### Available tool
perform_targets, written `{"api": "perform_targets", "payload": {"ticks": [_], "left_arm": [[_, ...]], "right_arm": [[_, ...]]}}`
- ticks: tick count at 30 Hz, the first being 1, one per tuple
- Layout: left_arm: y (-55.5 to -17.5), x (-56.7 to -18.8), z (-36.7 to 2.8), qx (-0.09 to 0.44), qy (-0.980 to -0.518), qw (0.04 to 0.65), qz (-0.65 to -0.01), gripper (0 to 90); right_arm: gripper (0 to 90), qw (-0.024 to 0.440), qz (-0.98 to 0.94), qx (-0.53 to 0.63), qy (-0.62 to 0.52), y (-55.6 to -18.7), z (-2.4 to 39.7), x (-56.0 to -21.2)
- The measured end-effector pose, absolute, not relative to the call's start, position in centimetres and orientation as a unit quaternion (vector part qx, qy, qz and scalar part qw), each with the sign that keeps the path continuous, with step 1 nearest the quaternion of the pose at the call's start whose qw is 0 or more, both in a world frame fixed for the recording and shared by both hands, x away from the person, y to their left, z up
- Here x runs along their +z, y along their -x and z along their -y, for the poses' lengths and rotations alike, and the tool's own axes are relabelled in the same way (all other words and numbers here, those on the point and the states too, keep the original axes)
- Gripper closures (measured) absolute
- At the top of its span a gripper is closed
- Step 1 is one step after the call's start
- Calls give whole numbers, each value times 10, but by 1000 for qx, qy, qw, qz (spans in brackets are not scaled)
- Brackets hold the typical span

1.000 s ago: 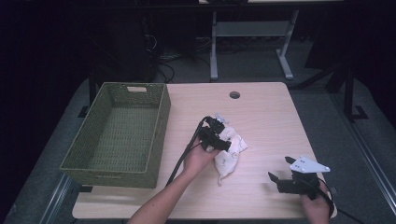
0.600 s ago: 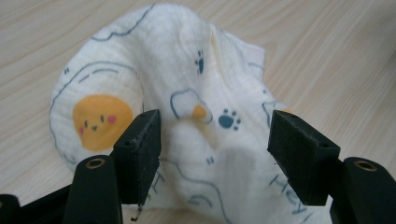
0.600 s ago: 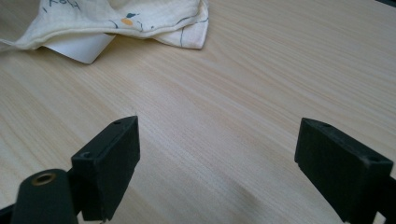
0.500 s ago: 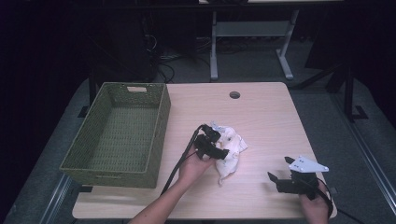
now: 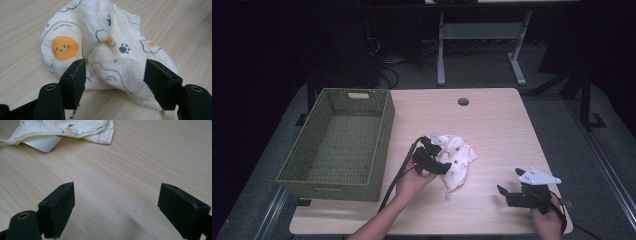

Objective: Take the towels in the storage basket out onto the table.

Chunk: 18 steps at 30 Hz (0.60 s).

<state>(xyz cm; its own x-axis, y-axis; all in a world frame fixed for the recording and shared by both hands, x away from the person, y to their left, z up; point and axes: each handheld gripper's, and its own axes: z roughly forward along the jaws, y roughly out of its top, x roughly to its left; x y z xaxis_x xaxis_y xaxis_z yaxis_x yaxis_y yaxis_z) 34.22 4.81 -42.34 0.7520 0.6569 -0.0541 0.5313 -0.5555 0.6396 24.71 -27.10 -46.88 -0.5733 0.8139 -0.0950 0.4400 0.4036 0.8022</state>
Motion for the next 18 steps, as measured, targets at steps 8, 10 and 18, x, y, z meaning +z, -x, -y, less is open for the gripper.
{"api": "perform_targets", "payload": {"ticks": [8, 10, 18], "left_arm": [[-336, -426, -56, 84, -871, 339, -345, 333], [-335, -426, -57, 86, -870, 341, -345, 334], [-325, -427, -67, 93, -872, 340, -339, 334]], "right_arm": [[137, 245, -803, 378, -391, -247, 270, -469], [137, 245, -802, 378, -391, -247, 270, -469], [137, 246, -803, 377, -391, -247, 271, -469]]}}
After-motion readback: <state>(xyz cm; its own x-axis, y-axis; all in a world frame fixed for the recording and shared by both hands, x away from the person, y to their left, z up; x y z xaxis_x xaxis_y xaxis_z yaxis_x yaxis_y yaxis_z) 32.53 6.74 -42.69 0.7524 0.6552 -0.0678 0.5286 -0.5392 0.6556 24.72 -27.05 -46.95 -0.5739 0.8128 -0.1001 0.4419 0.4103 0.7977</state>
